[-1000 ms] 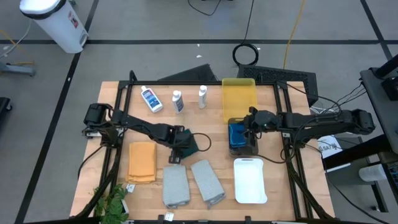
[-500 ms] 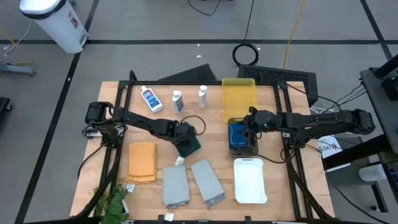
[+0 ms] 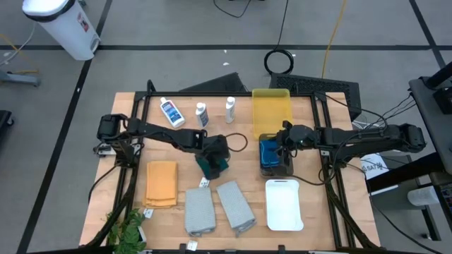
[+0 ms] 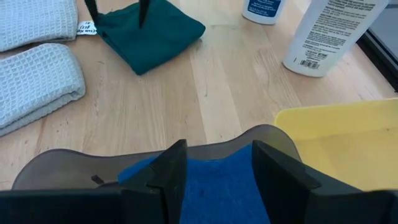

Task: Pick & Place Kitchen Items
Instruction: Put the green towel into the yellow bin

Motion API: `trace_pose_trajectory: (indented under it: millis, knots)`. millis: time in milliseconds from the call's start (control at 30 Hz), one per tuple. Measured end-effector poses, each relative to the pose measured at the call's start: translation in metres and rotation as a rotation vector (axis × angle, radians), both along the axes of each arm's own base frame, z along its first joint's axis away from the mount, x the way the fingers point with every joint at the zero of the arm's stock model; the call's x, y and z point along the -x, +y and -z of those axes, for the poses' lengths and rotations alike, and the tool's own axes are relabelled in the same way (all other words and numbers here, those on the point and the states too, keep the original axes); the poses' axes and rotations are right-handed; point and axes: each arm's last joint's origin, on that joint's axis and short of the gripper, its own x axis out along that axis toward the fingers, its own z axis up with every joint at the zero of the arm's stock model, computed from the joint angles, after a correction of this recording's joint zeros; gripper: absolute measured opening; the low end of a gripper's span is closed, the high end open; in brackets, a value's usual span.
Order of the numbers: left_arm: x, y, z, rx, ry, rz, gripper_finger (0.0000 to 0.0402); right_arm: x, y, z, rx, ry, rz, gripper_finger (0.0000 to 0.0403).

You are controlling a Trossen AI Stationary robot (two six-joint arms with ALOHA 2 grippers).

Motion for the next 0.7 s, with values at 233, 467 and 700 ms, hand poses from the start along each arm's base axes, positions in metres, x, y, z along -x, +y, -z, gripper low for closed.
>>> trace_pose_trajectory:
  millis: [233, 467, 700]
  knots:
    - [0.0, 0.007, 0.0, -0.387, -0.033, 0.365, 0.0239, 0.0, 0.0, 0.0, 0.0, 0.0, 0.0, 0.016]
    - [0.0, 0.023, 0.001, -0.33, -0.049, 0.364, 0.0239, 0.0, 0.0, 0.0, 0.0, 0.0, 0.0, 0.016]
    - [-0.003, 0.042, 0.027, -0.274, 0.021, 0.353, 0.0239, 0.0, 0.0, 0.0, 0.0, -0.001, 0.0, 0.016]
